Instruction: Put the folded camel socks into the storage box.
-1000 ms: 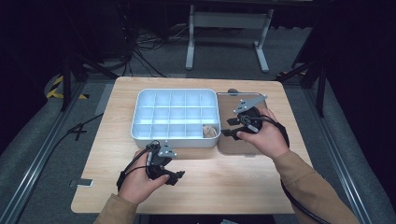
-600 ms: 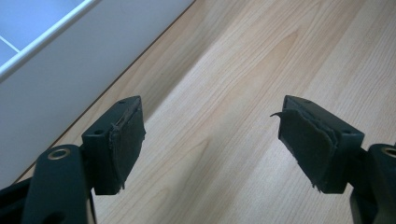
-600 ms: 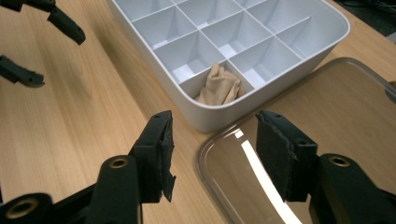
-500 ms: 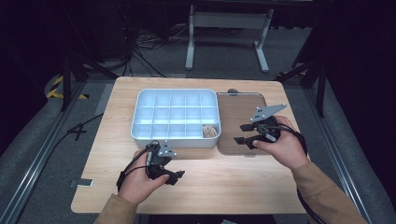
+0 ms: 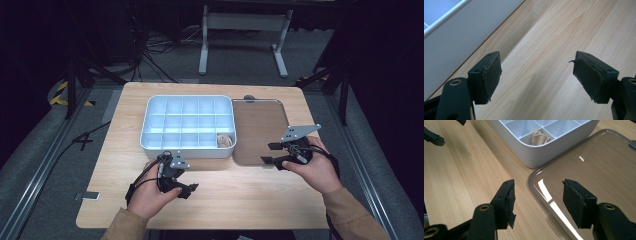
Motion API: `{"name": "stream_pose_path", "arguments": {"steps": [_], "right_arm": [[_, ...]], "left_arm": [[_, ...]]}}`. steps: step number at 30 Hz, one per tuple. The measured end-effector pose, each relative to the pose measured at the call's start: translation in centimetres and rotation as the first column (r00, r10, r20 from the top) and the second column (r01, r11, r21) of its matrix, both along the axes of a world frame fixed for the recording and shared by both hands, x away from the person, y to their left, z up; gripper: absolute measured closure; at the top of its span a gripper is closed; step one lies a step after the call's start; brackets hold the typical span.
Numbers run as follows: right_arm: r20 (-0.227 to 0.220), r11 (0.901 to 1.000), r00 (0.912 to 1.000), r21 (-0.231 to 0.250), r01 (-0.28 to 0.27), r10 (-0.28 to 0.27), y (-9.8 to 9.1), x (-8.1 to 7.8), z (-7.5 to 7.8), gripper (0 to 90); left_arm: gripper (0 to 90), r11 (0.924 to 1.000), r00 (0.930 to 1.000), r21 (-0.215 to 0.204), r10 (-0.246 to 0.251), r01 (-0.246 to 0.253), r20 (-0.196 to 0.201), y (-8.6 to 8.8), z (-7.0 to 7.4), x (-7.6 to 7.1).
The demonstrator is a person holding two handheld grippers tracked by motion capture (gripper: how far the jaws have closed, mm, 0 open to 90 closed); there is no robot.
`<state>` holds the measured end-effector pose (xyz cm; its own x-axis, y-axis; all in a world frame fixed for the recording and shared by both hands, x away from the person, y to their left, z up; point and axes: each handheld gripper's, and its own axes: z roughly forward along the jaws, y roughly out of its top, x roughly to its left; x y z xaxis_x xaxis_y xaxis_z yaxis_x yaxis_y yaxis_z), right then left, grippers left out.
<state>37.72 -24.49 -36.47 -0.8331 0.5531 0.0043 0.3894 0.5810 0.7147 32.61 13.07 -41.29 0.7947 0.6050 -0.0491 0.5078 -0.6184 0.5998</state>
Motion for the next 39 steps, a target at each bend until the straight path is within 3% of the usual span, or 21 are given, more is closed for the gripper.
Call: {"name": "stream_pose_path", "arguments": {"steps": [10,17,21,23,24,27,30,32,39], "right_arm": [[0.027,0.9971,0.9979,0.05,0.058,-0.059,-1.4,-1.4,-1.9,42.9],[0.019,0.9968,0.9967,0.018,0.078,-0.079,-2.4,-2.5,-4.0,41.0],[0.04,0.9959,0.9956,0.033,0.084,-0.085,-2.9,-2.8,-5.0,41.3],[0.03,0.9957,0.9959,0.04,0.084,-0.085,-3.0,-2.9,-5.8,40.8],[0.016,0.9959,0.9962,0.03,0.086,-0.086,-3.0,-2.9,-6.5,40.7],[-0.004,0.9954,0.9958,0.029,0.091,-0.091,-2.9,-3.0,-7.7,40.2],[0.0,0.9948,0.9955,0.038,0.095,-0.095,-3.0,-3.0,-8.4,40.3],[0.022,0.9946,0.9967,0.071,0.077,-0.078,-2.9,-3.0,-9.3,40.6],[-0.02,0.996,0.9983,0.069,0.056,-0.055,-2.6,-3.0,-10.8,39.7]], "left_arm": [[23.4,1.0,1.0,0.006,0.005,-0.005,-0.001,0.1,-0.2,0.1],[23.4,0.9998,0.9999,0.017,0.014,-0.014,-0.004,0.3,-0.5,0.1],[23.4,0.9992,0.9996,0.03,0.026,-0.026,-0.007,0.6,-0.7,0.1],[23.4,0.9993,0.9996,0.024,0.029,-0.029,-0.005,0.6,-0.8,0.1],[23.4,0.9992,0.9996,0.036,0.016,-0.016,-0.025,0.6,-0.6,0.2],[23.4,0.9985,0.9995,0.046,0.03,-0.03,-0.013,0.4,-1.1,0.1],[23.4,0.9984,0.9993,0.051,0.028,-0.027,-0.024,0.5,-1.3,0.2],[23.3,0.9981,0.9992,0.053,0.032,-0.031,-0.025,0.5,-1.5,0.2],[23.1,0.9967,0.9987,0.081,0.016,-0.012,-0.048,0.3,-2.2,0.5]]}}
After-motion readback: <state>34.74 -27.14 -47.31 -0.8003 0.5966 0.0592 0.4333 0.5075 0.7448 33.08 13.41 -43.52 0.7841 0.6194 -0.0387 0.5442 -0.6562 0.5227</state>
